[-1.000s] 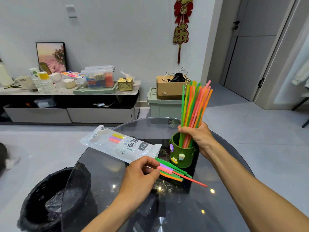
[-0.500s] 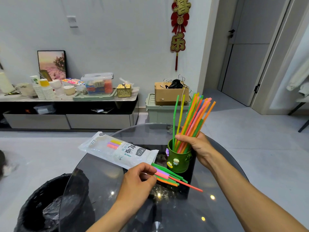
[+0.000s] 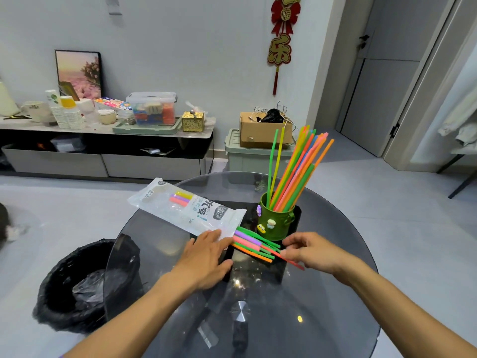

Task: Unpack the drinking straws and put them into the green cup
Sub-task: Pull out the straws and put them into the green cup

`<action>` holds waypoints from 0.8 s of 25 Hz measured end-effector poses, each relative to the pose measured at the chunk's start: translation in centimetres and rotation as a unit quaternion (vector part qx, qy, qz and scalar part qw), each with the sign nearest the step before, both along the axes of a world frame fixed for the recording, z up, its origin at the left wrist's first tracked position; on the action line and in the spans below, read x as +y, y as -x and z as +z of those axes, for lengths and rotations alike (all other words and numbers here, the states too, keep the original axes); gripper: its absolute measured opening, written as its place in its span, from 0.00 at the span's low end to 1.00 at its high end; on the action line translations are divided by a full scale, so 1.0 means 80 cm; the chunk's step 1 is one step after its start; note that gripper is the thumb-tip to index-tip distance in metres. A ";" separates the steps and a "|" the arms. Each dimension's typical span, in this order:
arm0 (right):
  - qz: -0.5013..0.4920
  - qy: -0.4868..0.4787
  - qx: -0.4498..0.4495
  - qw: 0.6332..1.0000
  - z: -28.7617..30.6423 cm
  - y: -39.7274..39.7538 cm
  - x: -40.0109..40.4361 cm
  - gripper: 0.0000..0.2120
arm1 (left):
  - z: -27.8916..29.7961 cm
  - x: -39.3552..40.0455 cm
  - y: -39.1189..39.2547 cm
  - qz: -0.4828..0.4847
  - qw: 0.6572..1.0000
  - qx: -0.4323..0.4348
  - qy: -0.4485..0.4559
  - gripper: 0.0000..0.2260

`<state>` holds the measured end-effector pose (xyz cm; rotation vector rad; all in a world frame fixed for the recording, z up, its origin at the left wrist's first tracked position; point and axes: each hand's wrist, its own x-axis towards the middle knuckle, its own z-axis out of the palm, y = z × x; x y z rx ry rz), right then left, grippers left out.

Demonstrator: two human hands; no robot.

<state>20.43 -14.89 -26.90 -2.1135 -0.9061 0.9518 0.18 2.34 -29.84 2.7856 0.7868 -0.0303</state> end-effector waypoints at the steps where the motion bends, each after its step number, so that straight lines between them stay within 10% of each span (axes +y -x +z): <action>1: 0.009 0.004 -0.016 1.000 0.000 0.014 0.005 0.10 | 0.003 -0.002 0.004 -0.009 1.000 0.000 -0.002 0.25; 6: -0.002 -0.013 -0.306 0.952 -0.007 0.068 0.035 0.13 | 0.018 -0.012 0.025 -0.046 0.998 -0.034 -0.009 0.18; 14: 0.030 0.026 -0.223 0.974 -0.023 0.112 0.071 0.27 | 0.011 -0.007 0.027 -0.080 0.996 -0.039 0.010 0.21; 20: 0.052 0.075 -0.370 0.925 -0.023 0.130 0.073 0.22 | 0.011 -0.004 0.021 -0.065 0.997 -0.049 0.012 0.23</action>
